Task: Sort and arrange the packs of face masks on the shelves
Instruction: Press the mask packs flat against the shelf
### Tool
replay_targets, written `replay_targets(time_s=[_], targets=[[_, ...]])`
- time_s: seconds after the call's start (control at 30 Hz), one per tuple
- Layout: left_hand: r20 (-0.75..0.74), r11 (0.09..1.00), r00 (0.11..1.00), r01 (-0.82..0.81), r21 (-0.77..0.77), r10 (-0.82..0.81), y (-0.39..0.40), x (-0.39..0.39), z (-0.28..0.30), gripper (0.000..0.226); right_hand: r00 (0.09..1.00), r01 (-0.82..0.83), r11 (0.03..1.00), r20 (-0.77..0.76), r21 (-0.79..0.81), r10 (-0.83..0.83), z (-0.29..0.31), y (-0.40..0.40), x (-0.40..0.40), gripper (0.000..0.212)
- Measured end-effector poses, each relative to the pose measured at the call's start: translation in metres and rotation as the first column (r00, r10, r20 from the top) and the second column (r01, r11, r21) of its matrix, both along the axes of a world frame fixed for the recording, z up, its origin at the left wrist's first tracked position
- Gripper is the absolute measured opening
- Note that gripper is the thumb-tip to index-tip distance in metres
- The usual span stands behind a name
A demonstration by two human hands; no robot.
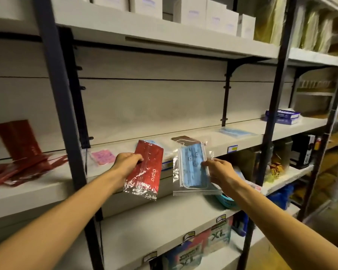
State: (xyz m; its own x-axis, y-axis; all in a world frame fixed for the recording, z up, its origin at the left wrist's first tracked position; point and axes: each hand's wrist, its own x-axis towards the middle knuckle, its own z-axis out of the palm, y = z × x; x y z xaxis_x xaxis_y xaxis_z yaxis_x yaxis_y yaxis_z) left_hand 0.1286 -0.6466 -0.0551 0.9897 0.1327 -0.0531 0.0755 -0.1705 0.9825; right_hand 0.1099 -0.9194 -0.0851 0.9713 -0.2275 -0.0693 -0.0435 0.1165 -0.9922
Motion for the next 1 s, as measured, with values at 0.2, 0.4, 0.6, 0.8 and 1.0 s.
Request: replay_targets(time_s=[0.2,0.4,0.6,0.8,1.0], targets=[[-0.011,0.999,0.999,-0.046,0.019,0.047,-0.023,0.041,0.013,0.009,0.999,0.020,0.999,-0.028,-0.040,-0.021,-0.002,-0.029,0.054,0.024],[0.012,0.998,0.998,-0.056,0.002,0.056,-0.073,0.111,0.013,0.011,0.997,0.072,0.993,-0.029,-0.098,-0.075,0.004,-0.074,0.102,0.015],[0.058,0.999,0.998,-0.035,-0.020,0.036,-0.123,0.200,0.010,0.006,0.992,0.031,0.979,-0.116,-0.202,-0.055,0.017,-0.129,0.165,0.009],[0.106,0.969,0.993,-0.071,0.236,0.047,-0.153,0.290,-0.015,0.063,0.994,0.101,0.968,-0.010,-0.228,-0.106,0.036,-0.169,0.248,0.018],[0.215,0.486,0.965,-0.115,0.866,-0.154,-0.187,0.306,-0.022,0.060,0.999,0.044,0.930,-0.008,-0.365,-0.050,0.029,-0.188,0.308,0.025]])
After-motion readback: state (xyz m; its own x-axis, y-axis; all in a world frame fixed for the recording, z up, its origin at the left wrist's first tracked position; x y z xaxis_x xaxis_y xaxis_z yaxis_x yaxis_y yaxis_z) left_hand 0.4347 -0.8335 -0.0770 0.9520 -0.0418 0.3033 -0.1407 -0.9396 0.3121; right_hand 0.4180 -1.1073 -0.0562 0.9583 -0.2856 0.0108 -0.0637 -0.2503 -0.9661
